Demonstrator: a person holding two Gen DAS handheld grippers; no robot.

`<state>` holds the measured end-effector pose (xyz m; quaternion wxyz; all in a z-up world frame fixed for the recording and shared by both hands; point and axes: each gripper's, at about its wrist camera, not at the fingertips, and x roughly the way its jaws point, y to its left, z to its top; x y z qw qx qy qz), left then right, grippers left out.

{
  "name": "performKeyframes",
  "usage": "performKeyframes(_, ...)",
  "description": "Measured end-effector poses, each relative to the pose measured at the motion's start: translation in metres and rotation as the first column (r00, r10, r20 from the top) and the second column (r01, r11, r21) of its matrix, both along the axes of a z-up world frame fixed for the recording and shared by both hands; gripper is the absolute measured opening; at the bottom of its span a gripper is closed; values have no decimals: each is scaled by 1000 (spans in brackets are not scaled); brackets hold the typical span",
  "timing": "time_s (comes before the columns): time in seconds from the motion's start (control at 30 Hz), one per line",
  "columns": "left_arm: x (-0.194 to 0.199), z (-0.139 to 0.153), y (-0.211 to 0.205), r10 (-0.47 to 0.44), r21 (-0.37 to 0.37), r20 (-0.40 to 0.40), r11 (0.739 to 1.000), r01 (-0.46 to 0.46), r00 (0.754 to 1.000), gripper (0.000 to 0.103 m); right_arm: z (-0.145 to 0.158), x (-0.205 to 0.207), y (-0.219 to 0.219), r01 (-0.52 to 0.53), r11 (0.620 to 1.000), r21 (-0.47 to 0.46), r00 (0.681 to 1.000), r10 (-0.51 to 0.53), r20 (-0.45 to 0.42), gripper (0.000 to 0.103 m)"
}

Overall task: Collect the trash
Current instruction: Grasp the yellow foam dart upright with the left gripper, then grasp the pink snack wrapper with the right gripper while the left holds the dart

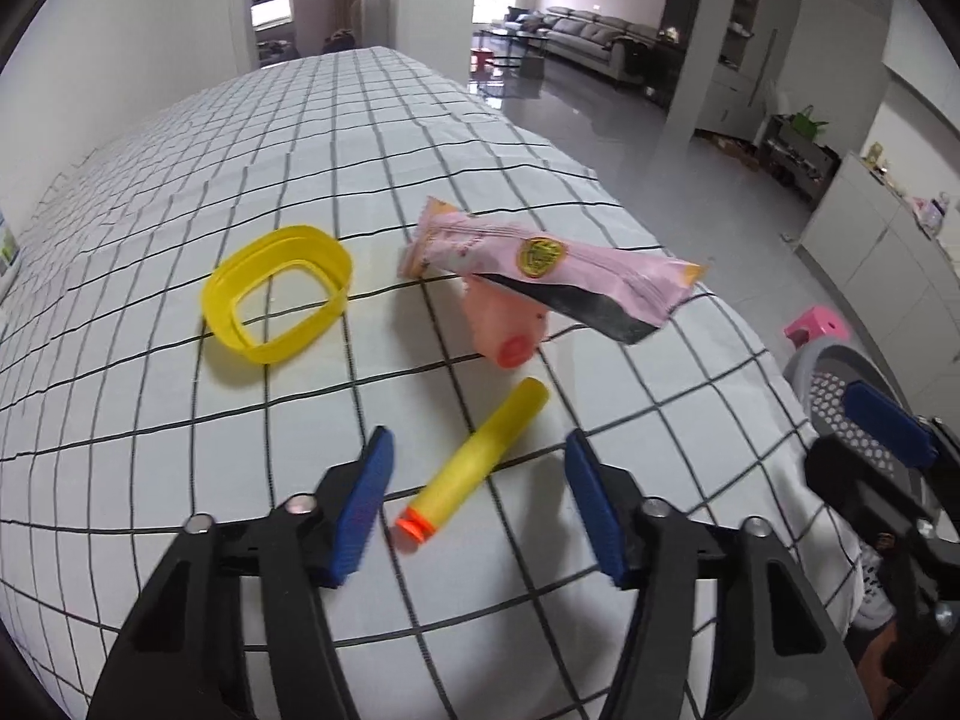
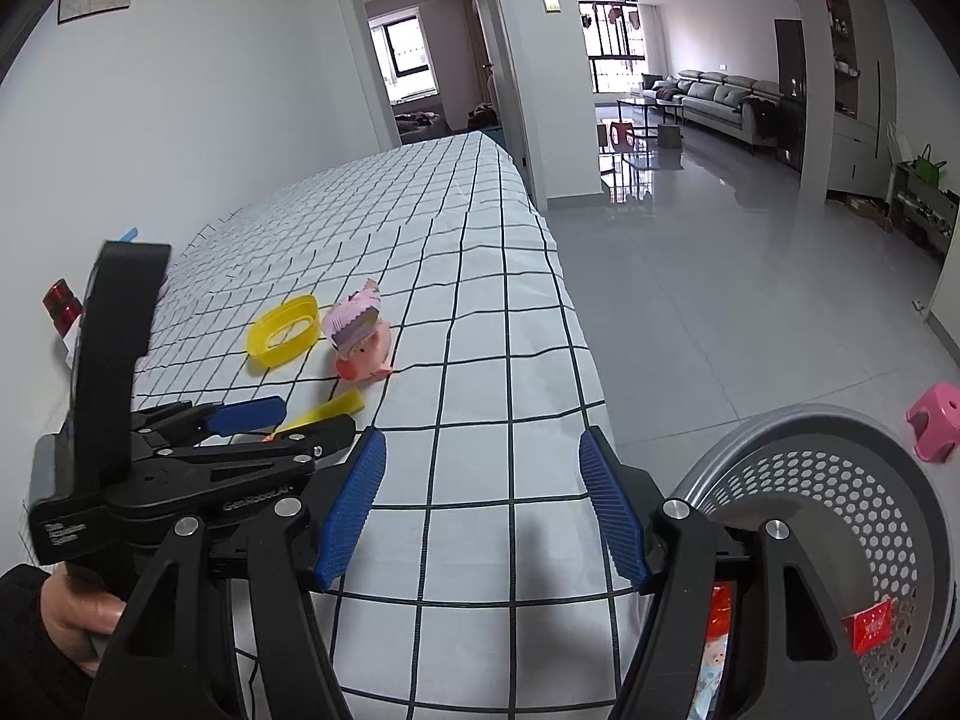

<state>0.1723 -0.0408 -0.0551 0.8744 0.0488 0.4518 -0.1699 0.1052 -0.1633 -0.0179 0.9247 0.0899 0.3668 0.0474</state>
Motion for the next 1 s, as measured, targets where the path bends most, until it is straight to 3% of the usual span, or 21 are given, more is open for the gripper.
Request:
performKeyframes(0.13,-4,0,-6,-20,0,4,1000,20,1000,23,-2,3,4,-1,1000,-9,1000,1,-9,64)
performKeyframes(0.23,-7,-1,-5,-19,-11,0,1000,19,1000,17,-2,3,6,0,1000,-14,1000,0,-11,64)
performKeyframes(0.37,-12,-1,4,-8,-16,9,1000,8,1000,15,0,4,9,-1,1000,-19,1000,1,-16,64)
performKeyframes(0.6,-28,21,19,29,-6,109,1000,-28,994,13,8,3,18,-16,1000,-22,1000,16,-8,64)
performKeyframes(1.0,-31,35,67,133,0,195,991,-136,972,13,35,29,55,-85,990,-112,996,88,23,64)
